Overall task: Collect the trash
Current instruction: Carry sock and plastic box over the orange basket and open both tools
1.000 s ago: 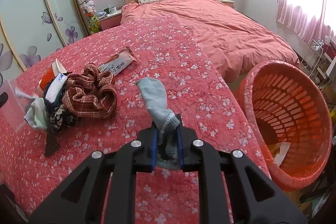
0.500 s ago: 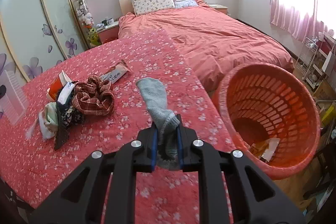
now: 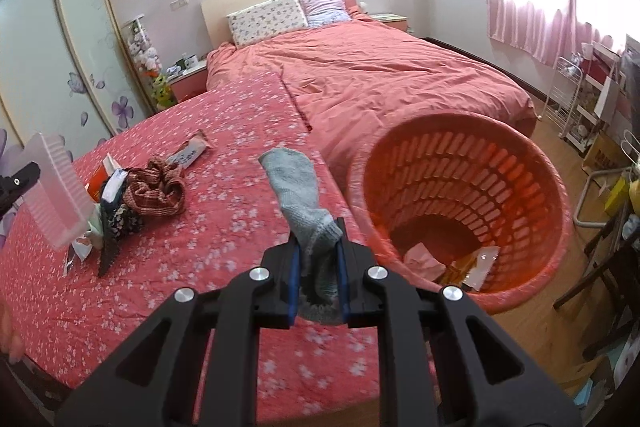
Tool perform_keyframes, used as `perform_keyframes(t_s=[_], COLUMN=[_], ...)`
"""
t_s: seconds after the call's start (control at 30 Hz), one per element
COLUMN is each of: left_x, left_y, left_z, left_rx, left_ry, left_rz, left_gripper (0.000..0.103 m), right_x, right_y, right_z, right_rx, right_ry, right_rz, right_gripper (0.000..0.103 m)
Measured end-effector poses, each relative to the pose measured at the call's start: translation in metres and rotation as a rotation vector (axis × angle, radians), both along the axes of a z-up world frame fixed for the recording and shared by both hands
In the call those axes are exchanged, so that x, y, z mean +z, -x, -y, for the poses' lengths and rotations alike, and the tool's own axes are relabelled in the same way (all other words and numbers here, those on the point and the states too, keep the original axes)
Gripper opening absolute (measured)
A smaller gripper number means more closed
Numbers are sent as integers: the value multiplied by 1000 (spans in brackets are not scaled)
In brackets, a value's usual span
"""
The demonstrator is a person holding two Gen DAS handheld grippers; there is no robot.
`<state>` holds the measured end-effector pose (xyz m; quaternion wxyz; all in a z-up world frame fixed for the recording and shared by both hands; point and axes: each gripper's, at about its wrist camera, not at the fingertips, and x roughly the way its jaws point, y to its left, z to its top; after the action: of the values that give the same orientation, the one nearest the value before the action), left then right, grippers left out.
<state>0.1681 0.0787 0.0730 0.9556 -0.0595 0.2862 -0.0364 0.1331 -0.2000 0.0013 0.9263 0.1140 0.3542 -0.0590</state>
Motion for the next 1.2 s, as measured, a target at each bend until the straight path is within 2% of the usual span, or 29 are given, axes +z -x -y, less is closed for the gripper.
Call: perform_keyframes(t_s=[0.23,0.53,0.77,1.2], left_x=[-13,-28,-37,-53], left_y=[1,0,-4,-23], left_z=[47,116,167,223], left_rx=[-105,-244,-334,-415], left_ry=[11,67,90,98], left_rz=[-26,-68,-91,-124], left_gripper=[4,4,4,4], right_x=[0,4,-8,-24], right_y=[16,32,29,9], right_z=[36,84,119,156], right_rx=[-59,-124,-183,-221], right_ry=[-40,-87,-118,-160], right_rz=[19,71,73,91], right_gripper=[16,16,16,16])
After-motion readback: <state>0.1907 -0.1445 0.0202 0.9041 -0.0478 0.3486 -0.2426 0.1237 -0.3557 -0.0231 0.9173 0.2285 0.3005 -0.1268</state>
